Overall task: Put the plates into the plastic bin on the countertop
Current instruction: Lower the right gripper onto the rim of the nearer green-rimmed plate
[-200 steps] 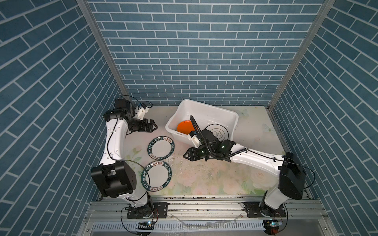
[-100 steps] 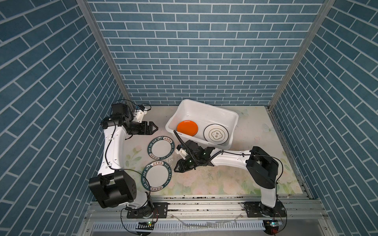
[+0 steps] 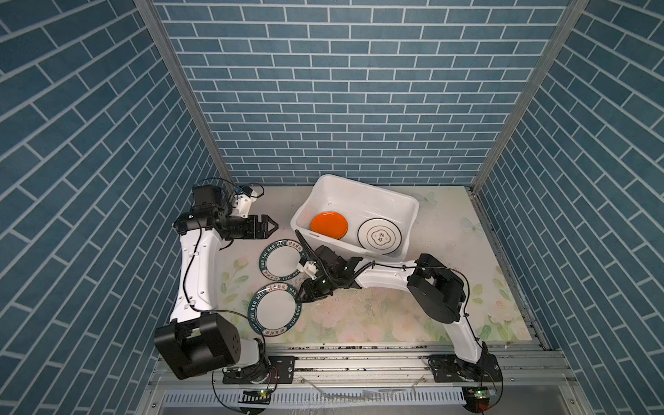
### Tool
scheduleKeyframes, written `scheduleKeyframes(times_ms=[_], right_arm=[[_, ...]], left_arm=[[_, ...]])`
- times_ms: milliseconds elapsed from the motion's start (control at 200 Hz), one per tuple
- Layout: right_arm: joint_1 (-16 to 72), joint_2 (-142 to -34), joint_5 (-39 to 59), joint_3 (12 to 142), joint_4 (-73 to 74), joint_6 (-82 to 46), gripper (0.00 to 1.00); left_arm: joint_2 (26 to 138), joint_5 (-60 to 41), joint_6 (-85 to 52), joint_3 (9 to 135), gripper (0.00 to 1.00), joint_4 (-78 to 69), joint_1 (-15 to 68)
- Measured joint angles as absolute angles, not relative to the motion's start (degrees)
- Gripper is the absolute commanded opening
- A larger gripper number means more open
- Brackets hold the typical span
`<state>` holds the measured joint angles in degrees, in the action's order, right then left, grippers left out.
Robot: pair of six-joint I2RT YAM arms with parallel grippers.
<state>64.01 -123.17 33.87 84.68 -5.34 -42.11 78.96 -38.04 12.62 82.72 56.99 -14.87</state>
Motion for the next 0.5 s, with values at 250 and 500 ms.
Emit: scheduleKeyframes(times_ms=[250, 500], right_arm=[[64.0, -124.2, 33.0, 86.2, -7.2, -41.9, 0.36], [63.8, -127.6, 30.6, 89.0, -8.6, -42.0, 0.36]], left_arm=[[78.1, -38.2, 12.4, 82.4, 0.92, 56.7, -14.9], [77.8, -38.3, 12.1, 81.2, 0.92, 56.6, -15.0]])
